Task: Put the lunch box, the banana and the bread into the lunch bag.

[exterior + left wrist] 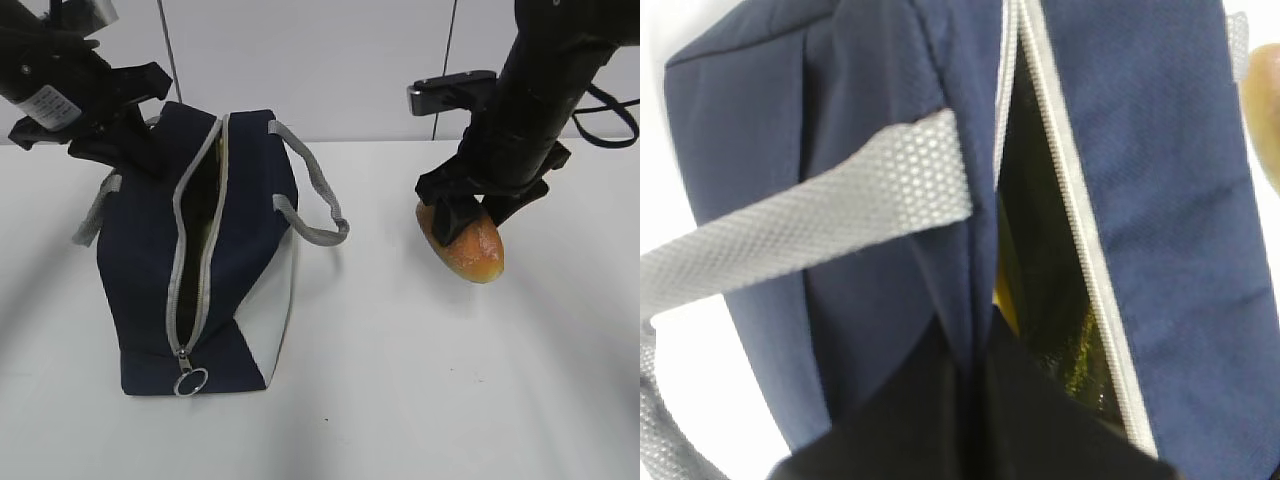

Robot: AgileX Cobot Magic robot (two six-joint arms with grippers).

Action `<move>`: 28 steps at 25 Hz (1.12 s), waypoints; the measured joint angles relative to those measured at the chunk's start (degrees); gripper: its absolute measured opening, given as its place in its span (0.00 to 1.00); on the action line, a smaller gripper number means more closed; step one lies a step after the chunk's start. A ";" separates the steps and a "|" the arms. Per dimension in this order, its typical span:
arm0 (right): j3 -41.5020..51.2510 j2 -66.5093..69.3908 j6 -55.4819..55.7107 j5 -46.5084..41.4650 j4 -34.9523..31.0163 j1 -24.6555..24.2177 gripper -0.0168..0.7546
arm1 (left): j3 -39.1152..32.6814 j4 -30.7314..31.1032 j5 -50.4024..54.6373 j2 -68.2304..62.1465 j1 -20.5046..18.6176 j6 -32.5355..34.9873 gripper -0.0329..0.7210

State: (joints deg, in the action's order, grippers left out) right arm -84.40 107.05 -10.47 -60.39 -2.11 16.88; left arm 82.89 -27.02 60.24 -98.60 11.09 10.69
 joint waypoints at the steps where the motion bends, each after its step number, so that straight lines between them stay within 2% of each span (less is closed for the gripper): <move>1: -0.09 -0.83 0.55 -0.22 0.00 0.00 0.59 | 0.00 0.00 0.00 0.00 0.00 0.00 0.04; 3: -0.58 -2.81 0.84 -0.35 -2.03 0.00 0.59 | 0.00 0.00 0.00 0.00 0.00 0.00 0.04; 6: -2.63 -5.01 -1.48 -0.35 -10.85 0.68 0.59 | 0.00 0.00 0.00 0.00 0.00 0.00 0.04; 12: -4.02 -5.59 -11.03 3.37 -39.41 3.68 0.59 | 0.00 -0.05 -0.05 0.00 0.00 0.00 0.04; 17: -4.02 -3.13 -13.23 6.46 -53.44 5.25 0.59 | 0.00 -0.05 -0.09 0.00 0.00 0.00 0.04; 22: -4.24 2.76 -14.09 7.36 -60.98 5.30 0.59 | 0.00 -0.05 -0.09 0.00 0.00 0.00 0.04; 28: -4.99 6.60 -14.32 7.96 -63.21 5.50 0.59 | 0.00 -0.05 -0.18 0.00 0.00 0.00 0.04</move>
State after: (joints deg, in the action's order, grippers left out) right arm -89.39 113.66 -24.79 -52.43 -65.32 22.38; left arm 82.89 -27.07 60.06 -98.60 11.09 10.69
